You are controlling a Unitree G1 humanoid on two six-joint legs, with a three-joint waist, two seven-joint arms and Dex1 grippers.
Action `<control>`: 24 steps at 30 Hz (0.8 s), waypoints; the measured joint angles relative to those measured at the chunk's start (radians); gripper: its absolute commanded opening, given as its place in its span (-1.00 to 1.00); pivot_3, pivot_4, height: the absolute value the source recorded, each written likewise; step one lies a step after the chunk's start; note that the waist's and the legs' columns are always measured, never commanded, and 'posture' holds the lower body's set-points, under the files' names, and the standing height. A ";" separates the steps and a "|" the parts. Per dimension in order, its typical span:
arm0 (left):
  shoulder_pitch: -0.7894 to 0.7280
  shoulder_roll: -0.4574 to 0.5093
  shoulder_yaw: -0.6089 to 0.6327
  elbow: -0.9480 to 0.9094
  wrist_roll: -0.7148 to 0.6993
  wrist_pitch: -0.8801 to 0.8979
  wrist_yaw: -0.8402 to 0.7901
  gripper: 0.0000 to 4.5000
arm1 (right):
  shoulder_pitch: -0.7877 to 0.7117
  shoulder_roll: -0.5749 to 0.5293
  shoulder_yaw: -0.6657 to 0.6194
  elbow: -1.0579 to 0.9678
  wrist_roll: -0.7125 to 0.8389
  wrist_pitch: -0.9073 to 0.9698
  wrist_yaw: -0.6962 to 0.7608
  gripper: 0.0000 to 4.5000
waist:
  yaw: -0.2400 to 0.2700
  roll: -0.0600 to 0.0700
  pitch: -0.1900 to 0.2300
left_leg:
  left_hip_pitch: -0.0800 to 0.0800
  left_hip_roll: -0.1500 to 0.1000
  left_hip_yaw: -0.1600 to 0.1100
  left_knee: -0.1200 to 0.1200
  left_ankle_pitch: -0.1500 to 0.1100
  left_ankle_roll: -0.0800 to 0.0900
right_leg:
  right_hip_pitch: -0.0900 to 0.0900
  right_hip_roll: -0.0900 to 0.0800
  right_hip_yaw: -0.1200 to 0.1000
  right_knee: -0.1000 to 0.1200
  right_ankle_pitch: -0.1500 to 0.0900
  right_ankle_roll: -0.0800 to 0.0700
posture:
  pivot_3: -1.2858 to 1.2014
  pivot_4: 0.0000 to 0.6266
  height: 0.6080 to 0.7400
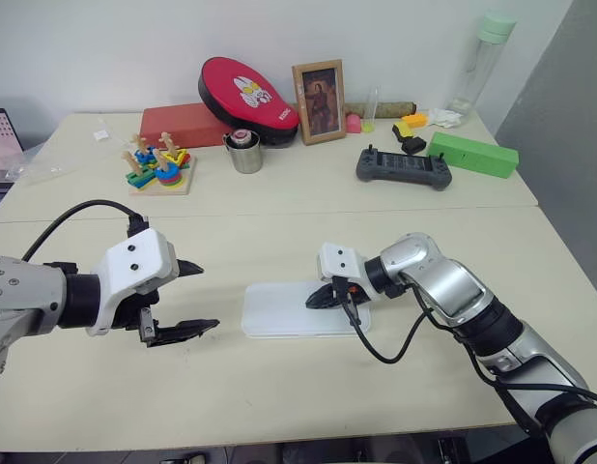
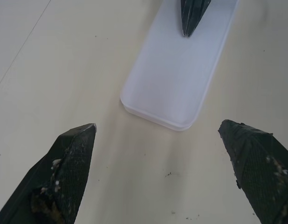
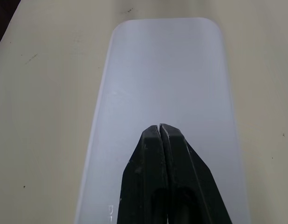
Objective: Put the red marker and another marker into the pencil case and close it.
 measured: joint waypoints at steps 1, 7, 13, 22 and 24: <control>0.004 -0.013 0.001 0.007 0.000 0.000 0.005 1.00 | 0.000 -0.008 -0.016 -0.008 0.017 0.031 -0.001 -1.00 | 0.000 0.000 0.000 | 0.000 0.000 0.000 0.000 0.000 0.000 | 0.000 0.000 0.000 0.000 0.000 0.000 | 0.03 -0.52 1.00; 0.037 -0.168 0.020 0.013 -0.009 -0.040 0.079 1.00 | 0.002 -0.067 -0.148 -0.138 0.107 0.163 -0.022 -1.00 | 0.001 0.000 0.000 | -0.002 0.000 0.001 -0.001 0.000 0.000 | -0.001 0.000 0.002 -0.002 0.000 0.000 | 0.03 -0.52 1.00; 0.045 -0.289 0.005 0.020 0.020 -0.071 0.205 1.00 | 0.057 -0.110 -0.246 -0.228 0.170 0.247 -0.083 -1.00 | 0.002 -0.001 0.000 | -0.003 0.002 0.001 -0.001 0.000 0.000 | -0.003 0.002 0.001 -0.001 0.000 0.000 | 0.03 -0.52 1.00; 0.075 -0.563 0.003 0.143 0.096 -0.143 0.474 1.00 | 0.268 -0.007 -0.522 -0.304 0.215 0.413 -0.398 -1.00 | 0.000 -0.003 -0.001 | -0.004 0.006 0.002 0.000 0.000 0.000 | -0.004 0.005 0.001 -0.001 0.001 -0.003 | 0.03 -0.52 1.00; 0.104 -0.632 0.023 0.124 0.095 -0.146 0.536 1.00 | 0.301 0.055 -0.554 -0.357 0.222 0.438 -0.488 -1.00 | -0.001 -0.003 -0.001 | -0.004 0.010 0.002 0.000 0.000 0.000 | -0.004 0.009 0.002 -0.002 0.002 -0.004 | 0.03 -0.52 1.00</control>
